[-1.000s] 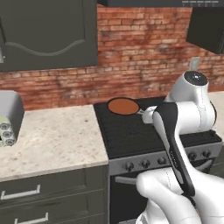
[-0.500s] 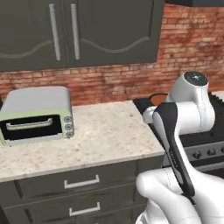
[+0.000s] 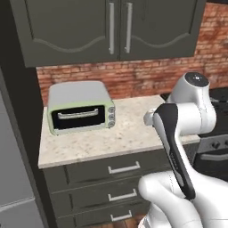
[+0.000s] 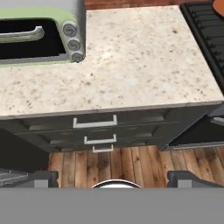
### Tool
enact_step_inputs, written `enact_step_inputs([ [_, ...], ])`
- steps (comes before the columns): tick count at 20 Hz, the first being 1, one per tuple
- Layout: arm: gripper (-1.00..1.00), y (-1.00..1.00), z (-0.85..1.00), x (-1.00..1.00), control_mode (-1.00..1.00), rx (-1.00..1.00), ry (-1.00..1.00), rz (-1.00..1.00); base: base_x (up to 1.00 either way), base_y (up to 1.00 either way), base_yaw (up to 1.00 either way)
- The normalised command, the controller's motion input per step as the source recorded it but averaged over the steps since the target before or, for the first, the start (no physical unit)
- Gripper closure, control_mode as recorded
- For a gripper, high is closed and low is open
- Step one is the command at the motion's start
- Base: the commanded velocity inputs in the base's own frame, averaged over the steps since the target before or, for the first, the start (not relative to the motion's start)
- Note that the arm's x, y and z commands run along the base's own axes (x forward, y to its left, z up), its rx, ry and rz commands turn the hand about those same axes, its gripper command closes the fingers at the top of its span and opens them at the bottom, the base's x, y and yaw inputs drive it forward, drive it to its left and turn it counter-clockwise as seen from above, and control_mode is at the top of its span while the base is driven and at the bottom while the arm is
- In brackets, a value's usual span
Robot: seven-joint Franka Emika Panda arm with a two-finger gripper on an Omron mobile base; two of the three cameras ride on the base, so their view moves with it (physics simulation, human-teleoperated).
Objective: Retrieve the chicken drumstick from the fridge and place it on the saucepan with marinade on the stove.
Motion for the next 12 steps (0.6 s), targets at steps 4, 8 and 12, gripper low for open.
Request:
enact_step_inputs([
  [4, -1.0, 0.0, 0.0, 0.0, 1.0, 0.0, 0.0, 0.0, -0.9, 0.56, -0.04],
  [8, -1.0, 0.0, 0.0, 0.0, 1.0, 0.0, 0.0, 0.0, -0.63, 0.53, 0.0],
  [12, -1.0, 0.0, 0.0, 0.0, 1.0, 0.0, 0.0, 0.0, -0.35, 0.69, 0.0],
])
